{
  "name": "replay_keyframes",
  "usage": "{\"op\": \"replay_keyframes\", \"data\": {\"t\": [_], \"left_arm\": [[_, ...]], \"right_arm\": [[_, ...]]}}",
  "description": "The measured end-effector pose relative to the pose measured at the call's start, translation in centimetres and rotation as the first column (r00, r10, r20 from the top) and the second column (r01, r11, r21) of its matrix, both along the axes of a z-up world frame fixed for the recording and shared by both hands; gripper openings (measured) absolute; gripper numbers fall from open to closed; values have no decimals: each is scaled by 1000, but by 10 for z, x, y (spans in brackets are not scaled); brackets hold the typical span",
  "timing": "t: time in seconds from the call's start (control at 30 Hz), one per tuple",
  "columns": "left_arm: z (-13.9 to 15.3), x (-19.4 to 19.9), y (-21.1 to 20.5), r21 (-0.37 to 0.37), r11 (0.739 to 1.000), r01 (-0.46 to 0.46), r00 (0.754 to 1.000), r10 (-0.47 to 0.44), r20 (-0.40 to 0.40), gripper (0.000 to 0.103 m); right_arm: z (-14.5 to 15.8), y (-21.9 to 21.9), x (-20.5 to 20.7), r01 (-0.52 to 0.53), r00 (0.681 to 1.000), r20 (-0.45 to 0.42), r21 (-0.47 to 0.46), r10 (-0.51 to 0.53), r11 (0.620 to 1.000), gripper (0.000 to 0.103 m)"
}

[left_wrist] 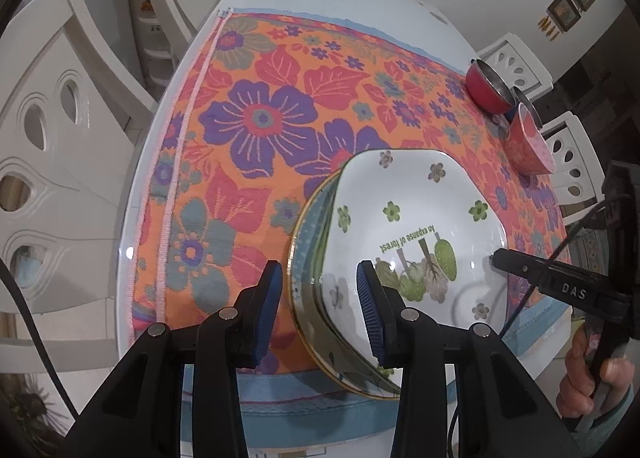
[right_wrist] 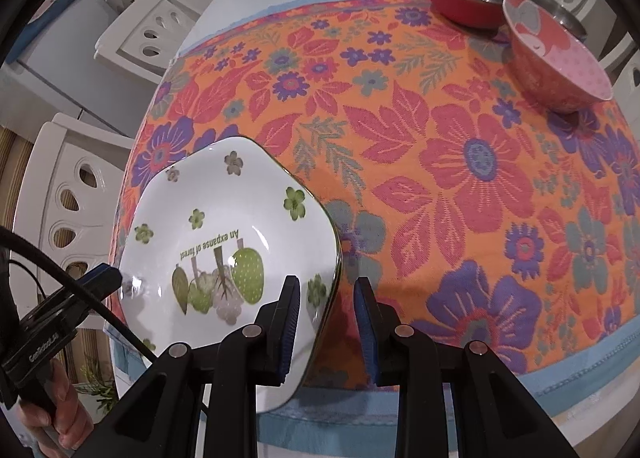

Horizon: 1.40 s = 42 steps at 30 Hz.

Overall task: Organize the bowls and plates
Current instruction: 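Lower the leaf-print plate onto the stack and open both grippers, then move both grippers to the rim of the pink cartoon bowl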

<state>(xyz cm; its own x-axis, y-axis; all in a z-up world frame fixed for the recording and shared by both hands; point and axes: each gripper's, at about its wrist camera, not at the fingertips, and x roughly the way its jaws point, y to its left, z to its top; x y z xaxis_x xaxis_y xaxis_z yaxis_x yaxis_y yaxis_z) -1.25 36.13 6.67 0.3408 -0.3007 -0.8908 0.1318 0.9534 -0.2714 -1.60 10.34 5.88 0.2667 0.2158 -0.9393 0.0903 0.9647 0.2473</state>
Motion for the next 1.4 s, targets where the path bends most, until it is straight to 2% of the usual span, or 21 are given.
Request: {"op": "replay_keyframes", "data": {"t": [0.2, 0.4, 0.77, 1.0, 1.13, 1.27, 1.4], "left_arm": [[1, 10, 12, -25, 999, -28, 1000, 28, -7, 36], [2, 22, 13, -28, 999, -20, 1000, 20, 1, 36], [1, 54, 6, -40, 999, 25, 1000, -25, 5, 36], [9, 72, -13, -54, 996, 77, 997, -75, 30, 36], [20, 78, -31, -66, 992, 104, 994, -101, 50, 36], [31, 83, -59, -63, 988, 138, 989, -134, 68, 36], [43, 85, -92, -67, 987, 148, 986, -142, 88, 36]], "right_arm": [[-6, 7, 11, -30, 999, -21, -1, 30, 1000, 27], [-11, 10, 15, -60, 997, -42, -11, 59, 998, 29], [-9, 37, 12, -153, 988, -46, -145, 148, 977, 29], [-6, 28, 9, -114, 993, -52, -84, 110, 990, 29], [1, 13, 4, -61, 997, -45, -8, 61, 998, 29], [19, -14, 3, -27, 1000, 2, -28, 27, 999, 29], [31, -56, 7, 26, 999, 26, 2, -26, 1000, 29]]}}
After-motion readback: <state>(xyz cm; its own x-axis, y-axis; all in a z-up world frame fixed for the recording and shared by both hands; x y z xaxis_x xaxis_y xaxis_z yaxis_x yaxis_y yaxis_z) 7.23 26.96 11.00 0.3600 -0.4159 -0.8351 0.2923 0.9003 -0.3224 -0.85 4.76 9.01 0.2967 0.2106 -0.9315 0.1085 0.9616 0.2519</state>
